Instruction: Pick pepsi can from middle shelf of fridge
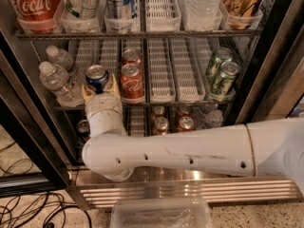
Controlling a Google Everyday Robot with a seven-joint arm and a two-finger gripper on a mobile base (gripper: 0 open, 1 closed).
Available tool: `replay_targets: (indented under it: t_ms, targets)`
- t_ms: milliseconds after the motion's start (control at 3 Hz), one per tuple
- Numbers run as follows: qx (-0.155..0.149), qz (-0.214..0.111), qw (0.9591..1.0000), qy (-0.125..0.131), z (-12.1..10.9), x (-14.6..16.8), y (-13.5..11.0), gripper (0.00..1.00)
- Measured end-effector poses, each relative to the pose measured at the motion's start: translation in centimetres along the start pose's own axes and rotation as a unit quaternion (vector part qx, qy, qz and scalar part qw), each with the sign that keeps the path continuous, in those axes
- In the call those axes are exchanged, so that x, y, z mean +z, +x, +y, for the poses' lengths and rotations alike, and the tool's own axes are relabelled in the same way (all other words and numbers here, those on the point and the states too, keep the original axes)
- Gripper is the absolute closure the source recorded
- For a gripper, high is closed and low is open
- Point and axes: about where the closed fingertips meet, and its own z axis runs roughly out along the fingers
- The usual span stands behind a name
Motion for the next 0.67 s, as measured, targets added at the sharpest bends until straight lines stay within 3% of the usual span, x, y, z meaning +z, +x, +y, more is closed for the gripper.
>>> replay_targets:
  t_ms: [333,667]
  targets:
    - [0.0,0.0,1.0,0.0,0.0,0.0,0.0,1.0]
    - [0.0,0.0,1.0,0.0,-0.01,0.01,-0.01,1.0]
